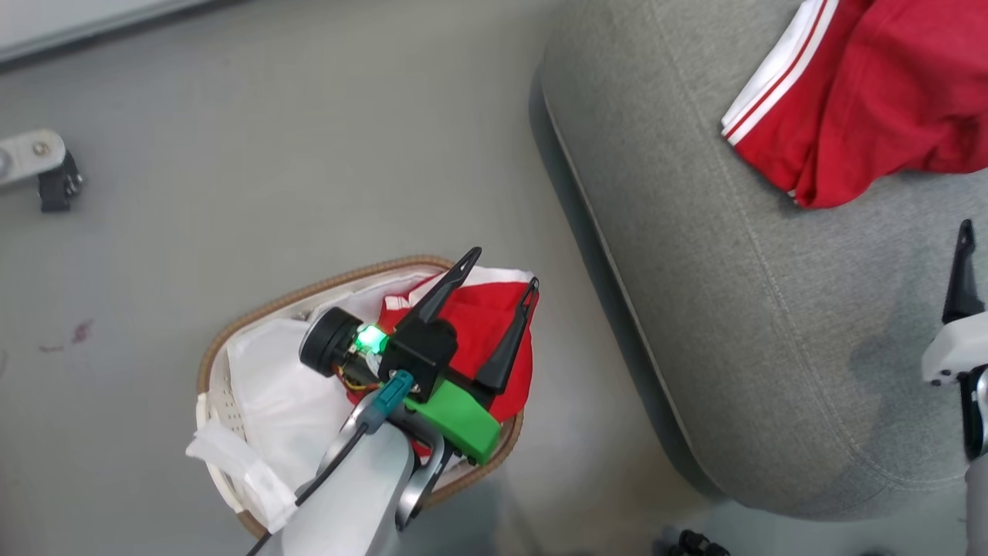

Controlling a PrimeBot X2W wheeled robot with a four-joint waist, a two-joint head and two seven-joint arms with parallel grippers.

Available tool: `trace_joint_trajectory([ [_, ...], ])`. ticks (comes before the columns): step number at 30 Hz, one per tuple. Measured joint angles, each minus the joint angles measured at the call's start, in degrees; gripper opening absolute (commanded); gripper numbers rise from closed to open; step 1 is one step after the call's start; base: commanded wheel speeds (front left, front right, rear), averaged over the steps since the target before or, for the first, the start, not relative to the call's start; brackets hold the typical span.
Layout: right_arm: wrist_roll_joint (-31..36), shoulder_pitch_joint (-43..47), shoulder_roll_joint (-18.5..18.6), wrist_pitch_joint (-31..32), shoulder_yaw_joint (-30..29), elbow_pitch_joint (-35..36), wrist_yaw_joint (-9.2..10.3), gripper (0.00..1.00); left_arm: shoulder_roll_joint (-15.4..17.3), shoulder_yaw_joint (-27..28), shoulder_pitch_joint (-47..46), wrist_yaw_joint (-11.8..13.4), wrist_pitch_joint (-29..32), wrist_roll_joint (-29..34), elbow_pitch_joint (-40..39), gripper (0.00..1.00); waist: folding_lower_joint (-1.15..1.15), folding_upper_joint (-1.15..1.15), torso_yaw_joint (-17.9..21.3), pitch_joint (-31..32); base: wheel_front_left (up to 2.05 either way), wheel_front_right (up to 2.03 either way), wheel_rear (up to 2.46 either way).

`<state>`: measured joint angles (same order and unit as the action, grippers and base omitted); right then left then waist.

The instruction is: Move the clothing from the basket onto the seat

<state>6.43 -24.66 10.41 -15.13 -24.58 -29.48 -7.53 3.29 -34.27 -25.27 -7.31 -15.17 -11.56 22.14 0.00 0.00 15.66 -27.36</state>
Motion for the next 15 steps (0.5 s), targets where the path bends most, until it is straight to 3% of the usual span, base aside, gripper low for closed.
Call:
trace_joint_trajectory([
  [8, -2.0, 3.3, -1.7, 0.0, 7.1, 4.9, 0.00, 1.00, -0.4, 3.1, 3.9, 0.0, 0.0, -0.3, 0.1, 1.00, 0.00, 0.00, -0.2, 6.4, 0.00, 0.00, 0.00],
  [15, -5.3, 3.3, -3.0, 0.0, 14.1, 6.6, 0.00, 1.00, -0.5, 6.2, 6.4, 1.7, 0.0, -2.0, -0.6, 1.00, 0.00, 0.00, -3.6, 9.9, 0.00, 0.00, 0.00],
])
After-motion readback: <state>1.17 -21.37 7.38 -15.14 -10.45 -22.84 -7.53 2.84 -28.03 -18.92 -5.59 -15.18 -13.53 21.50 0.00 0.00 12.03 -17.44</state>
